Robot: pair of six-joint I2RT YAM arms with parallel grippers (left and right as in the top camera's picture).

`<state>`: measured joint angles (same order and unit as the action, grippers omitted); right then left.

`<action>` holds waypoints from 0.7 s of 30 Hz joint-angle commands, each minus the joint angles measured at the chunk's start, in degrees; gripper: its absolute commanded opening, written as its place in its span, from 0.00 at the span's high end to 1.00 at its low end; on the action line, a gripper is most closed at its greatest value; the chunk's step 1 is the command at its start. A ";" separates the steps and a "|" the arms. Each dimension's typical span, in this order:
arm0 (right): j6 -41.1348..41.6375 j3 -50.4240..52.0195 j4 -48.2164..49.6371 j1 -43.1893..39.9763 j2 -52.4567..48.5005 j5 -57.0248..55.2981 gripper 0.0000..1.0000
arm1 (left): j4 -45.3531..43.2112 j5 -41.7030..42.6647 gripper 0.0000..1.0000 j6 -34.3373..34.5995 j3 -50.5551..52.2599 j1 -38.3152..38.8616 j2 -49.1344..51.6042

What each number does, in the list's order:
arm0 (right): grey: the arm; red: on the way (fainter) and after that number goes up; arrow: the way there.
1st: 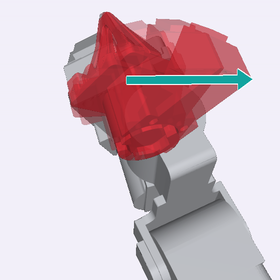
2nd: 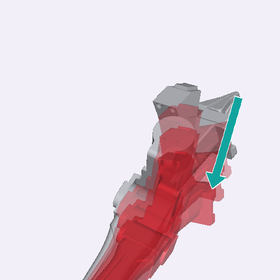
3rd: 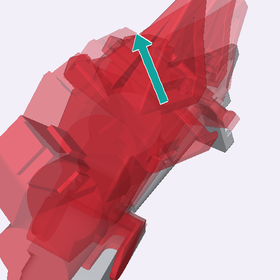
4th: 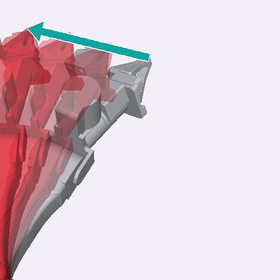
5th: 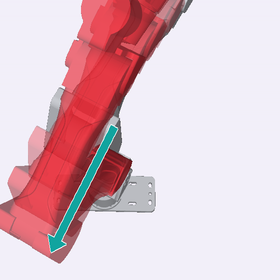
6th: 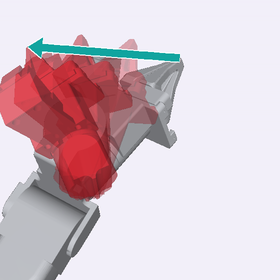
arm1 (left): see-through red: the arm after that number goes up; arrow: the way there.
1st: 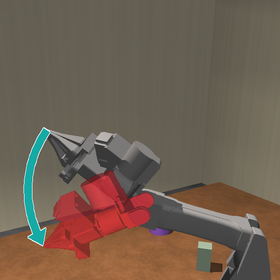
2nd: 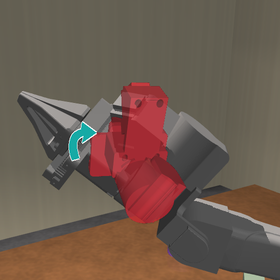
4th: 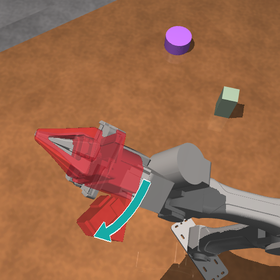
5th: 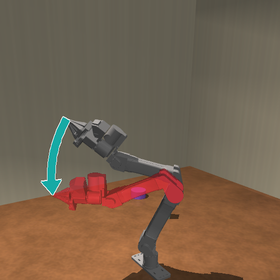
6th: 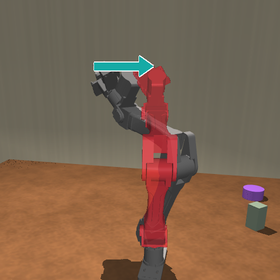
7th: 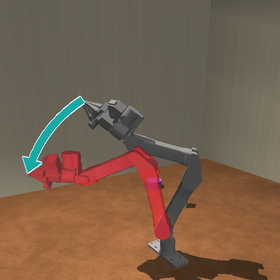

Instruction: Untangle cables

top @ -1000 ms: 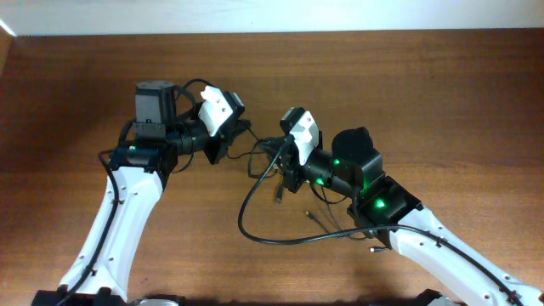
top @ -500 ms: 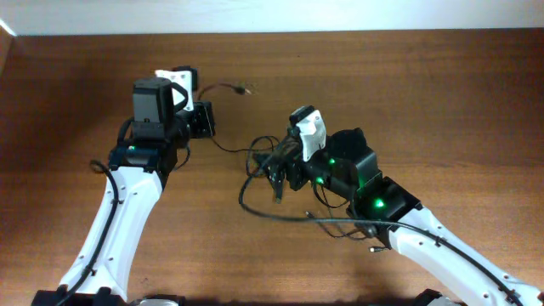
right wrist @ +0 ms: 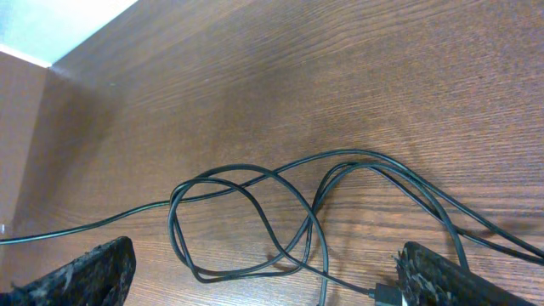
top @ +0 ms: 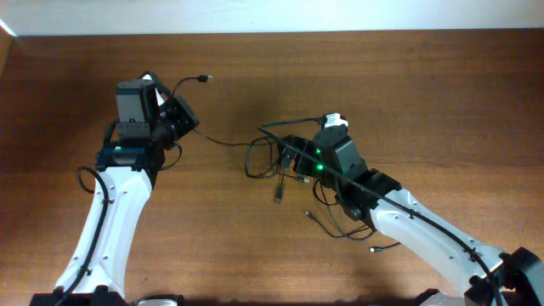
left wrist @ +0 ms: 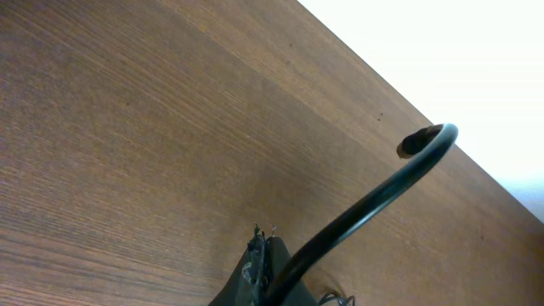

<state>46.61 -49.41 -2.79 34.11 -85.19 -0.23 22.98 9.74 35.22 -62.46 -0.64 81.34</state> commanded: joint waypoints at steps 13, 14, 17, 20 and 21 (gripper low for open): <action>51.25 -0.15 12.85 0.04 -0.59 -0.15 0.01 | -18.45 17.33 1.00 44.59 -0.22 -0.26 0.07; 52.72 -0.15 14.93 0.04 -0.59 0.72 0.01 | -18.40 19.17 1.00 44.92 -0.22 -0.26 0.07; 57.07 -0.15 19.37 0.04 -0.59 2.38 0.01 | -18.23 27.98 1.00 47.30 -0.22 0.00 0.07; 60.67 -0.15 19.65 0.04 -0.59 5.68 0.01 | -18.21 28.30 1.00 49.37 -0.22 0.70 0.07; 61.02 -0.15 19.85 0.04 -0.59 6.71 0.01 | -17.68 28.13 1.00 49.37 -0.22 0.70 0.07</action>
<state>104.20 -49.39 16.53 34.11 -85.58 3.09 4.89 35.79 82.61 -62.46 -0.19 81.34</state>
